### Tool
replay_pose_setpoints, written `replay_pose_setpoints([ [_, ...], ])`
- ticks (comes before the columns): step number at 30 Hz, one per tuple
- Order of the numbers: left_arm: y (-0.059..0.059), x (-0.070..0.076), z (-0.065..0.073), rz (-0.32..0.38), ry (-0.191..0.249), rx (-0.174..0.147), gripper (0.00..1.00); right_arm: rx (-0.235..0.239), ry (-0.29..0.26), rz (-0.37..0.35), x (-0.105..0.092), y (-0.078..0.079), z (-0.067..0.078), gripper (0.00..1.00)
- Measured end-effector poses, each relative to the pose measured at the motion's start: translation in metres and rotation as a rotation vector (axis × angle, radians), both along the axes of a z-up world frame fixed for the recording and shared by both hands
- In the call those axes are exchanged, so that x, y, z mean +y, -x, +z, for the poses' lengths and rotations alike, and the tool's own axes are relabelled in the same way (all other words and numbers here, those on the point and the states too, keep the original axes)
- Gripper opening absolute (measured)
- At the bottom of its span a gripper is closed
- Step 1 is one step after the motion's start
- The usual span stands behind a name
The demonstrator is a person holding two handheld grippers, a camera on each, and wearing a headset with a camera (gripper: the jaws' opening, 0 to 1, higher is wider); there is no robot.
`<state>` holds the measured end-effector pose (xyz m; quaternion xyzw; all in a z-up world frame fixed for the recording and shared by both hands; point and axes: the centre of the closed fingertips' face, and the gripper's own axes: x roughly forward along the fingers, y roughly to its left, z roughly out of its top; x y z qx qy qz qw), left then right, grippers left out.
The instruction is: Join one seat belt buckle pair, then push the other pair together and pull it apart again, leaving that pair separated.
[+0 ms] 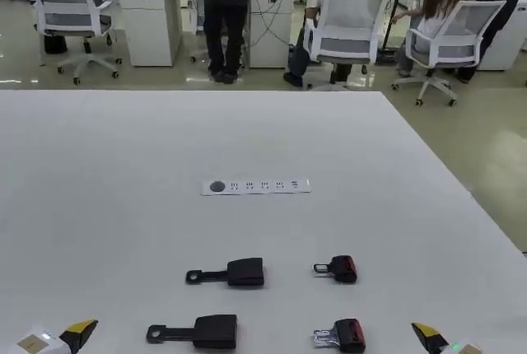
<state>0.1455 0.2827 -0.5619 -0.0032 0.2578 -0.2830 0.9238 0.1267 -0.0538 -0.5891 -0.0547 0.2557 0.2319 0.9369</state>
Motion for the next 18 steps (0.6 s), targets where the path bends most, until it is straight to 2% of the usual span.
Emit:
replay_pose_setpoints([
  [18, -0.0043, 0.0044, -0.0014, 0.006, 0.006, -0.008, 0.99, -0.003, 0.0, 0.005, 0.0006, -0.0013, 0.0018, 0.99],
])
